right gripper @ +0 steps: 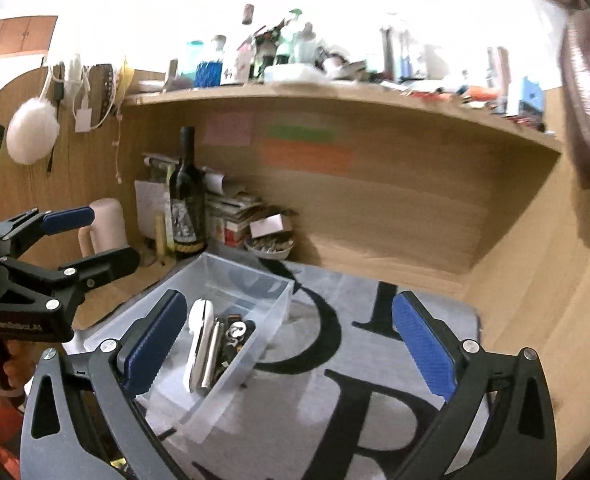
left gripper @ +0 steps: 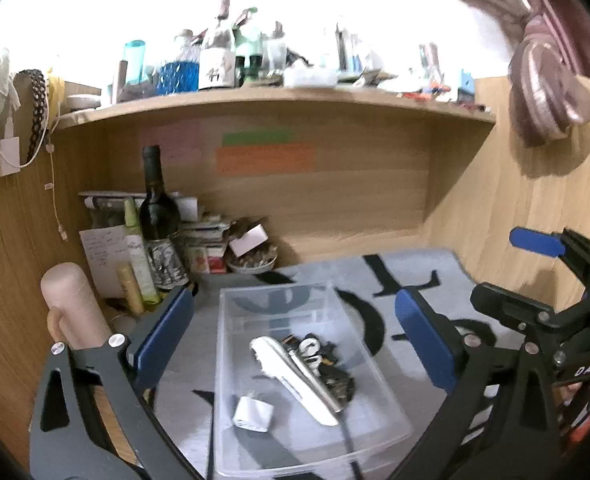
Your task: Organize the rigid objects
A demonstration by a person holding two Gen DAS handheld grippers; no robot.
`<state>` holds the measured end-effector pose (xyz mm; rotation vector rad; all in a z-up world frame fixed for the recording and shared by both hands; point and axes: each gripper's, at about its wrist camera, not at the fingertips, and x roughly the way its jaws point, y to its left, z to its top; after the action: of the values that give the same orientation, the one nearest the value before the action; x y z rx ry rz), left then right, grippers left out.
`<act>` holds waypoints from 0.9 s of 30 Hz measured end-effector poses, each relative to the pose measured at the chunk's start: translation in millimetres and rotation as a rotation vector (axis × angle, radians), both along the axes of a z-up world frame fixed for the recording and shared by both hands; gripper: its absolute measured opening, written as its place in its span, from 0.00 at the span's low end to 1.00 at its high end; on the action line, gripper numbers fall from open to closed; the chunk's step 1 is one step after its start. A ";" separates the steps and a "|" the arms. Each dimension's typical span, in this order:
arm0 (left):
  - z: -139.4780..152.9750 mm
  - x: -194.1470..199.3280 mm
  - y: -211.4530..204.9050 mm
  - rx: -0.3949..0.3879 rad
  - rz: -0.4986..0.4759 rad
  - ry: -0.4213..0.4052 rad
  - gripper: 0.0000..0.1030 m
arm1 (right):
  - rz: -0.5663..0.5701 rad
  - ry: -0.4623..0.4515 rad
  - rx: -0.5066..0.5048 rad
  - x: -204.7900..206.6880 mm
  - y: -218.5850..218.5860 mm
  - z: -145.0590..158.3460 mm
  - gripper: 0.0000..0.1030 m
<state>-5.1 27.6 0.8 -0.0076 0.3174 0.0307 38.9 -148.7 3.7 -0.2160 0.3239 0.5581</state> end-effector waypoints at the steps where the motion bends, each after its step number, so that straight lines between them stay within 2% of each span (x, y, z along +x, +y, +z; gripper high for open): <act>1: 0.3 -2.8 -2.1 -0.005 -0.002 -0.008 1.00 | -0.008 -0.010 0.010 -3.5 -4.1 0.7 1.00; 10: -2.5 -18.9 -14.3 -0.039 -0.021 -0.049 1.00 | -0.054 -0.028 0.071 -20.3 -24.3 -1.2 1.00; 27: -6.0 -20.2 -18.8 -0.040 -0.029 -0.041 1.00 | -0.064 -0.025 0.110 -23.8 -36.5 -1.2 1.00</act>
<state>-25.3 8.8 -5.2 -0.0429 0.2767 -0.0041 15.1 -185.3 2.6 -0.1064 0.2737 0.5084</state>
